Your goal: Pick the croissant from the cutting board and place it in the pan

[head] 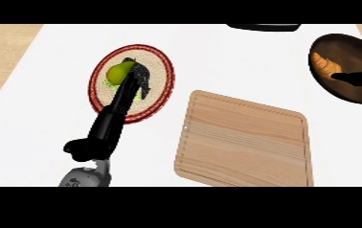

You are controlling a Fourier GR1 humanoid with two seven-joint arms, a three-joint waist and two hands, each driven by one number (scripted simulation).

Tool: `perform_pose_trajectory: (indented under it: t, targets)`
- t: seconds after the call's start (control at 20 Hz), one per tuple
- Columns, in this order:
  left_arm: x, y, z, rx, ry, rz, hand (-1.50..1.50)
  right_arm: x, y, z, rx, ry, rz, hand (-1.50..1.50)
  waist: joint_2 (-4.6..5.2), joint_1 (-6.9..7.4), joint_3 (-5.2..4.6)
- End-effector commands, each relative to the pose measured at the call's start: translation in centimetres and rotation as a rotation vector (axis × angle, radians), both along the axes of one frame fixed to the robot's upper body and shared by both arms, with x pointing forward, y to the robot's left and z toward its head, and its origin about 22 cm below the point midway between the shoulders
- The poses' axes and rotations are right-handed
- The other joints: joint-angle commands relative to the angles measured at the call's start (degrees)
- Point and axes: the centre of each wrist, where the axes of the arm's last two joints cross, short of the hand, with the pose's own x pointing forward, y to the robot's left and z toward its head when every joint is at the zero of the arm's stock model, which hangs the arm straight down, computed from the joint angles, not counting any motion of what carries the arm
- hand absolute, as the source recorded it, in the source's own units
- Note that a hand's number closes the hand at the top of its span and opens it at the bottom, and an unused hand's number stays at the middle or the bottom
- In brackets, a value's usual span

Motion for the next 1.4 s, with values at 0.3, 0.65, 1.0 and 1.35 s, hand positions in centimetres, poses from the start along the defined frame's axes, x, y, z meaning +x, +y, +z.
perform_pose_trajectory:
  t: [0.3,0.65,1.0,1.35]
  targets:
    - [0.5,1.1,0.5,0.004,0.01,0.035,0.0,-5.3,-6.0,0.0,0.298,-0.005,0.18,-1.5,-0.54,-2.33,0.02]
    - [-0.9,1.0,-0.9,-0.01,0.015,0.047,0.0,-7.6,-7.9,-0.1,0.311,-0.004,0.278,-1.5,-0.61,-1.57,0.07]
    - [-0.5,2.3,-0.5,-0.002,0.016,0.048,0.0,-9.9,-8.9,-1.6,0.268,-0.007,0.299,-1.5,-1.02,-2.48,0.02]
    - [-0.6,1.1,-1.6,0.005,0.035,0.039,0.0,-10.1,-9.5,-0.5,0.216,0.017,0.308,-1.5,-0.97,-2.52,-0.03]
